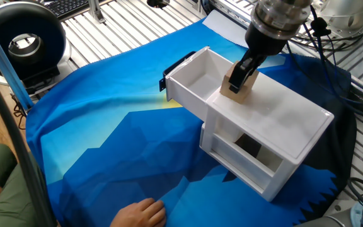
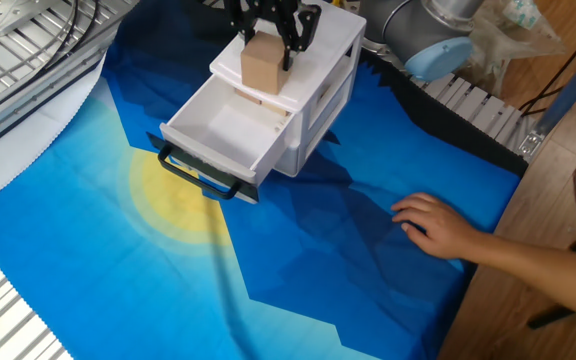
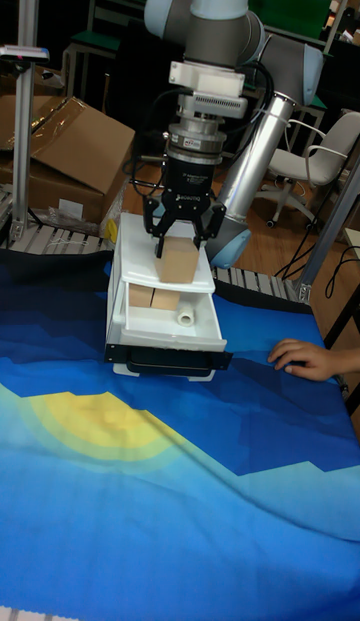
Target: Take something out of a drawer
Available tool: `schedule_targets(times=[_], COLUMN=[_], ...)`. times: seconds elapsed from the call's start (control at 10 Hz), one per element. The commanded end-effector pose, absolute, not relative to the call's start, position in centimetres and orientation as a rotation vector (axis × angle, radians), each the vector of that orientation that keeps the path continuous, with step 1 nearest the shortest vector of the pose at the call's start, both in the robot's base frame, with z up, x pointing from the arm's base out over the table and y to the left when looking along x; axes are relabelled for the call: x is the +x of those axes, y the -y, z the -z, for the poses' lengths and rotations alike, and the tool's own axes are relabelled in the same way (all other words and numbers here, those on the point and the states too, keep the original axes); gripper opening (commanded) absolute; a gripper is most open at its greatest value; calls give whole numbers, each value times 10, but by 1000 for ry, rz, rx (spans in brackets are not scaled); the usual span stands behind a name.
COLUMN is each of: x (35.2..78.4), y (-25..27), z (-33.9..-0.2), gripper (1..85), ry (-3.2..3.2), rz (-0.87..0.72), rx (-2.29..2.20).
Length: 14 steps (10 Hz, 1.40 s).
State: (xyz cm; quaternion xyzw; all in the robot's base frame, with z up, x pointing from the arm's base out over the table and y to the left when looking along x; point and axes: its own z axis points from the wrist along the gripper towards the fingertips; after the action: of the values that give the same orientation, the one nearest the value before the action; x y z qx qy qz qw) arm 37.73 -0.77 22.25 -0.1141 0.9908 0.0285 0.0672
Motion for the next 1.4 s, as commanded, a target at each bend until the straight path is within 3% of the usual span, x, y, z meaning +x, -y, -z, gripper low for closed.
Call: schedule_targets(times=[0.0,0.5,1.3], x=[372,371,379], y=[9,9,24], z=[-229,-232,-303], gripper=[850,850,843], ry=[-3002,-3013,-3108], rz=[-97,-102,-110], rx=[-425,-449,-492])
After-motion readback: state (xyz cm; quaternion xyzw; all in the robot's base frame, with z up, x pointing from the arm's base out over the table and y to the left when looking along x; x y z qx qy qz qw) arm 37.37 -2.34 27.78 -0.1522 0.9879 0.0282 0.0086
